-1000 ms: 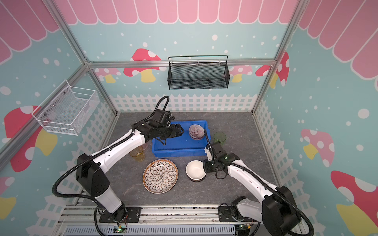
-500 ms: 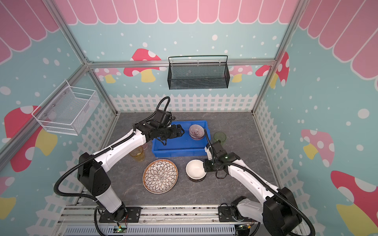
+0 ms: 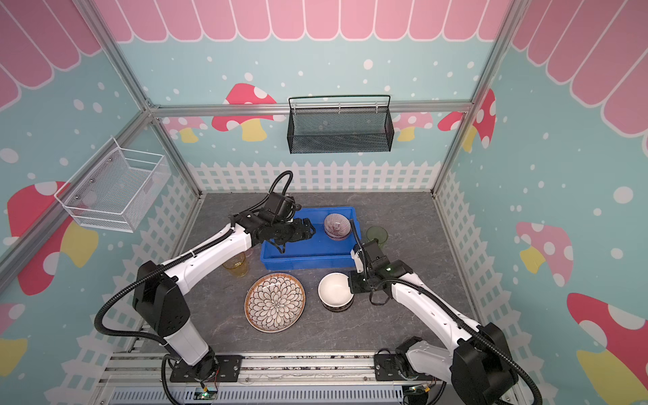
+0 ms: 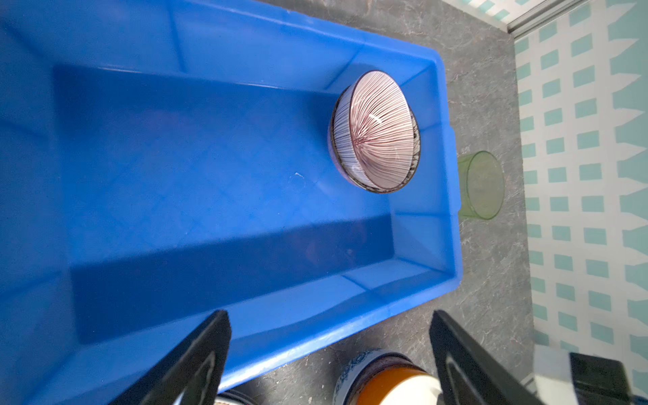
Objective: Place the mixed dishes into the plastic bin
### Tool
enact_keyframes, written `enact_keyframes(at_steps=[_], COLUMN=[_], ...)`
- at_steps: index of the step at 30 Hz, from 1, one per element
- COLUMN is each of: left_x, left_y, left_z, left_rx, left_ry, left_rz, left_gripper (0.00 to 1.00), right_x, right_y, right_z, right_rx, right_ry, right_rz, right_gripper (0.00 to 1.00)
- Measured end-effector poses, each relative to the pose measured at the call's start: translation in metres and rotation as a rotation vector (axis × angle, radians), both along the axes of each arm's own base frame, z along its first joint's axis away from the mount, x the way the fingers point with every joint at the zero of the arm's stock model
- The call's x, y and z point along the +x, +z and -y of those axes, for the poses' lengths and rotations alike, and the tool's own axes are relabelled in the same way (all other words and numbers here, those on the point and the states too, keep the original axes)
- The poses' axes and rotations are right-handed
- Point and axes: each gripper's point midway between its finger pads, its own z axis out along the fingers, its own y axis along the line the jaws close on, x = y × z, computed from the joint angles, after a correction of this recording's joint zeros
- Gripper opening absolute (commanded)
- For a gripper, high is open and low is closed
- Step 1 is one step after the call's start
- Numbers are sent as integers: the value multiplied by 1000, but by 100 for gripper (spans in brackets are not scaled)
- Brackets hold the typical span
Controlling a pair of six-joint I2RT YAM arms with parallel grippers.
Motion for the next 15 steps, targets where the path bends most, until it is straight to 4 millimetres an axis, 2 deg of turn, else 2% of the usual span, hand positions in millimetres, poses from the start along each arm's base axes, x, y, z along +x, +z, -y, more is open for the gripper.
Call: enact_keyframes(at_steps=[6, 12, 15], left_x=[-12, -29, -33], left_y=[-19, -21, -20], left_z=[-7, -12, -13], left_rx=[27, 30, 27], left_ry=[-1, -9, -10], left_rz=[-42, -48, -50], left_gripper=[89, 89, 89], right_x=[2, 3, 4], right_y=[6, 8, 8], right_z=[-1, -2, -3], right_rx=[13, 19, 20], right_ry=[0, 0, 1], right_rz=[22, 32, 34], right_gripper=[13, 14, 21])
